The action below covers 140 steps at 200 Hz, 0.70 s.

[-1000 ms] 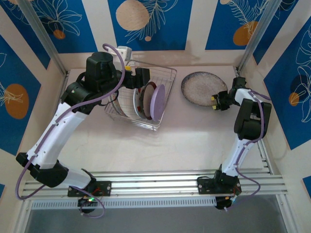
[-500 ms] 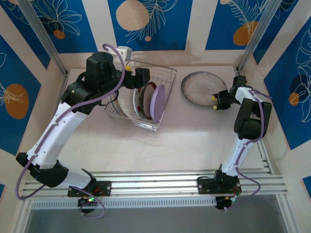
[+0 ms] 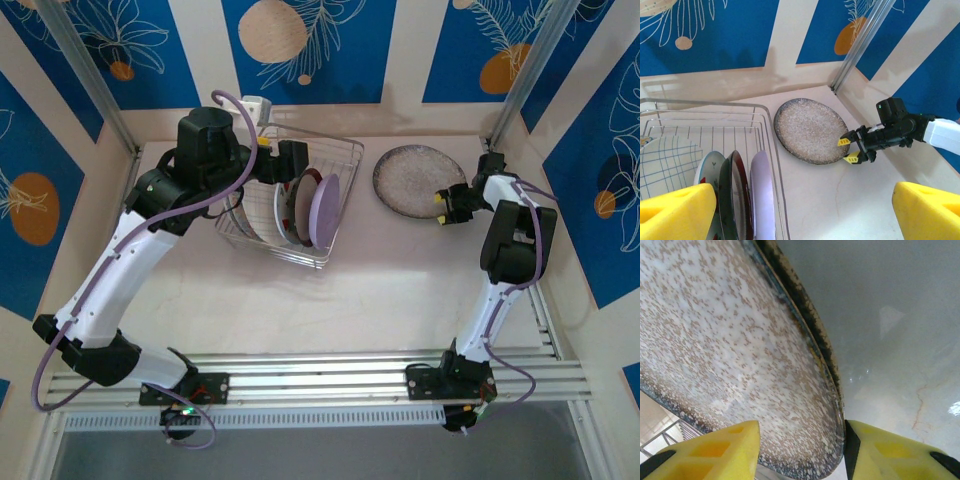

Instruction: Unload the plates from the dish rack

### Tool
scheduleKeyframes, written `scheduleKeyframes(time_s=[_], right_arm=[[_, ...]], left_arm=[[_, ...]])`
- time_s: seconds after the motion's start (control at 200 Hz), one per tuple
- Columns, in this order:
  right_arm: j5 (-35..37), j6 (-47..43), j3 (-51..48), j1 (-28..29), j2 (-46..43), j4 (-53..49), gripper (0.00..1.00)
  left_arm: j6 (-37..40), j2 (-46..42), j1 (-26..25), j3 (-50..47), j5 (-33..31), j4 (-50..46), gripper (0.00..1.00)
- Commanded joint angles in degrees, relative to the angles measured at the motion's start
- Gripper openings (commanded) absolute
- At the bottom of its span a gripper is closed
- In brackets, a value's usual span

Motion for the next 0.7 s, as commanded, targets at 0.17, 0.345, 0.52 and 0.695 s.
scheduleKeyframes(time_s=[0.17,0.345,0.52,0.695], right_arm=[[0.9,2.3,2.2,0.8,-0.2,-3.2,0.61],[4.1,3.7,1.8,0.8,-3.2,-5.6,0.69],[10.2,5.8,1.2,0.8,-8.5,-10.6,0.76],[17.4,6.4,1.4,1.8,-16.3,-15.5,0.8]], left_arm=[[-0.3,0.9,-0.5,3.3,0.4,-3.5,0.91],[-0.5,1.9,-0.1,4.9,0.2,-5.3,0.91],[-0.2,3.0,1.8,8.1,-0.4,-9.7,0.91],[-1.3,3.9,8.5,10.3,2.2,-14.4,0.89]])
